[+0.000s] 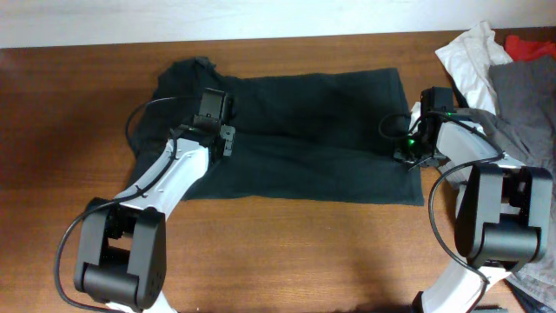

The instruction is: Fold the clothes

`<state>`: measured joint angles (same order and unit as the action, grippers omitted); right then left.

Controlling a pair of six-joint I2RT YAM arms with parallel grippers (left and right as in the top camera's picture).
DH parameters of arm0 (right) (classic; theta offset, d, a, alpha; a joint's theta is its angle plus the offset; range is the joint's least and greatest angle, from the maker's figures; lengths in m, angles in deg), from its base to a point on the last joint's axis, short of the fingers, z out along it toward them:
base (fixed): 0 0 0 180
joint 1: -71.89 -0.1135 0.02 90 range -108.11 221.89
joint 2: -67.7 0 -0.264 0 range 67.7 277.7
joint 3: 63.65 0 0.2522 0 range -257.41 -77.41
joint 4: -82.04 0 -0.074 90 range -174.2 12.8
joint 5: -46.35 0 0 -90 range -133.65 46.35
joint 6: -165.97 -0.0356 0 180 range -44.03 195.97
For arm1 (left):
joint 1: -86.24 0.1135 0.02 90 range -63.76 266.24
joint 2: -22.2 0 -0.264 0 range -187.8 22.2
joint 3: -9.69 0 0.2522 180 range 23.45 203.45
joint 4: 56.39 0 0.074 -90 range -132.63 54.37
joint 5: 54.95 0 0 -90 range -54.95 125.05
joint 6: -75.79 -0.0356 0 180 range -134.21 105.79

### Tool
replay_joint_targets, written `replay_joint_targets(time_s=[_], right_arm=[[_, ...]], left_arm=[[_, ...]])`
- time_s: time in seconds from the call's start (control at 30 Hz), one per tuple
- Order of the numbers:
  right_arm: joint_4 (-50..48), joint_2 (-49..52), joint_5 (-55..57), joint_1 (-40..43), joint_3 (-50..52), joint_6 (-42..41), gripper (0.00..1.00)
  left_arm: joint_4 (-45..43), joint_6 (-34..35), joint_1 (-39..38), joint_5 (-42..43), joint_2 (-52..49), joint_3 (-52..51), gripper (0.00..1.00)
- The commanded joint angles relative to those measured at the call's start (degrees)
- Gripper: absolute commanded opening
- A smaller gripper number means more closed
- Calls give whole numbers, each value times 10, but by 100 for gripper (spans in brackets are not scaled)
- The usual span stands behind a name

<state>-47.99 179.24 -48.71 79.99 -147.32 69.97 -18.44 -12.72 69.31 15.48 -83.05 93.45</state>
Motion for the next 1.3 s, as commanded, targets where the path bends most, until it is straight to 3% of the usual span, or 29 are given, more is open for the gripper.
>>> replay_joint_targets(time_s=[0.0,0.03,0.17,0.33,0.47,0.57,0.77,0.97,1.27], right_arm=[[14,24,8,-2,12,-4,38],[14,24,8,-2,12,-4,38],[14,24,8,-2,12,-4,38],[15,24,13,-2,12,-4,38],[19,24,12,-2,12,-4,39],[26,24,15,-2,12,-5,45],[55,24,47,-2,12,-5,46],[82,24,47,-2,12,-5,50],[110,24,47,-2,12,-5,50]], left_arm=[[-2,2,7,-12,1,9,39],[-1,2,9,-12,1,9,44],[21,2,12,-12,1,9,47],[71,2,12,-12,2,9,66],[89,2,12,-12,2,9,75],[89,2,14,-12,2,9,80],[101,42,42,-6,2,12,81],[147,56,89,126,2,12,81],[122,56,141,141,-1,-36,80]])
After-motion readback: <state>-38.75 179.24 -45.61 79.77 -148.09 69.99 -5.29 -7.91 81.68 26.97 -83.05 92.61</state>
